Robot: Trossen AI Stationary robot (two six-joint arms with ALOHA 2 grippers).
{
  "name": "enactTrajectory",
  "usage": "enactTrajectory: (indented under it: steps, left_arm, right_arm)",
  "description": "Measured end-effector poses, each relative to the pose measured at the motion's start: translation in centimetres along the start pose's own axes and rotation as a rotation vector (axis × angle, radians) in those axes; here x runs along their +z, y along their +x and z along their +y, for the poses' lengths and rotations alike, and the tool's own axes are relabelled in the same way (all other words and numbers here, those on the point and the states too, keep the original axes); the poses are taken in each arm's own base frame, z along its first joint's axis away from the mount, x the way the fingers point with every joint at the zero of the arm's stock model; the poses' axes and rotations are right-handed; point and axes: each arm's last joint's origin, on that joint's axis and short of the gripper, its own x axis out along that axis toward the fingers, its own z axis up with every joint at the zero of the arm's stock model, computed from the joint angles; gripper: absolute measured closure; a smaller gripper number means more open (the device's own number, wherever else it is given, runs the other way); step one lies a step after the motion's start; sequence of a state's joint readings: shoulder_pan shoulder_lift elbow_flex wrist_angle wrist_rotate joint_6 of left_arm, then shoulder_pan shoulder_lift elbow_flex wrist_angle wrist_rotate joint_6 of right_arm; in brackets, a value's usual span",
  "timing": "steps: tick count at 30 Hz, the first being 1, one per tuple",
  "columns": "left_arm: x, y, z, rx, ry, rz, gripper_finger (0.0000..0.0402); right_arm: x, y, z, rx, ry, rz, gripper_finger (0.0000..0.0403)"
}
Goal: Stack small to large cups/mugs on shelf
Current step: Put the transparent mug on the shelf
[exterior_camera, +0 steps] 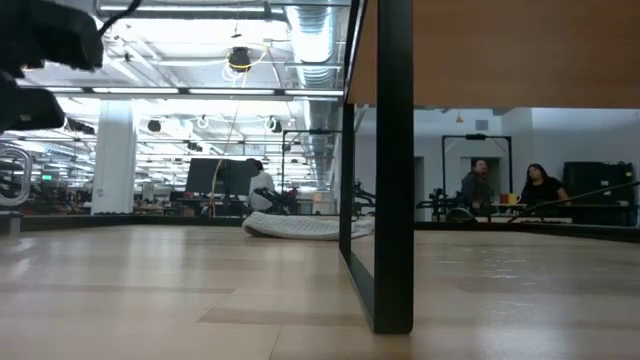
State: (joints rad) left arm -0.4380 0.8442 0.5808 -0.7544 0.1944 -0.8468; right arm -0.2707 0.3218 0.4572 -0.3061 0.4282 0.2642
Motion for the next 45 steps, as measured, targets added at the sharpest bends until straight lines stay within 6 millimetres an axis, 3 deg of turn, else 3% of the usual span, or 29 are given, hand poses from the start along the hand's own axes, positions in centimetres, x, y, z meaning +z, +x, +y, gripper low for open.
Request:
enactTrajectory:
  steps: [12, 18, 26, 33, 37, 45]
  left_arm:
    - [0.4, 3.3, 0.4, 0.165, -0.005, 0.156, 0.0188]
    - [0.5, 4.2, 0.6, 0.202, -0.016, 0.191, 0.0256]
    - [0.6, 4.4, 0.5, 0.178, -0.014, 0.197, 0.0385]
    - [1.3, 4.4, 0.1, 0.123, -0.009, 0.143, 0.0399]
    - [2.6, 3.6, -0.2, 0.096, -0.047, 0.066, 0.0401]
    - [7.9, -1.8, -2.3, 0.060, 0.027, -0.206, 0.0401]
  right_arm:
    - [0.0, 0.0, 0.0, 0.000, 0.000, 0.000, 0.0380]
    - [0.0, 0.0, 0.0, 0.000, -0.001, 0.000, 0.0384]
    - [-0.1, 0.0, 0.0, -0.002, -0.003, 0.006, 0.0381]
    - [-0.1, 0.0, 0.0, -0.002, -0.004, 0.007, 0.0385]
    - [-0.1, 0.0, 0.0, -0.003, -0.006, 0.011, 0.0382]
    - [-0.5, 0.0, -0.2, -0.014, -0.017, 0.052, 0.0385]
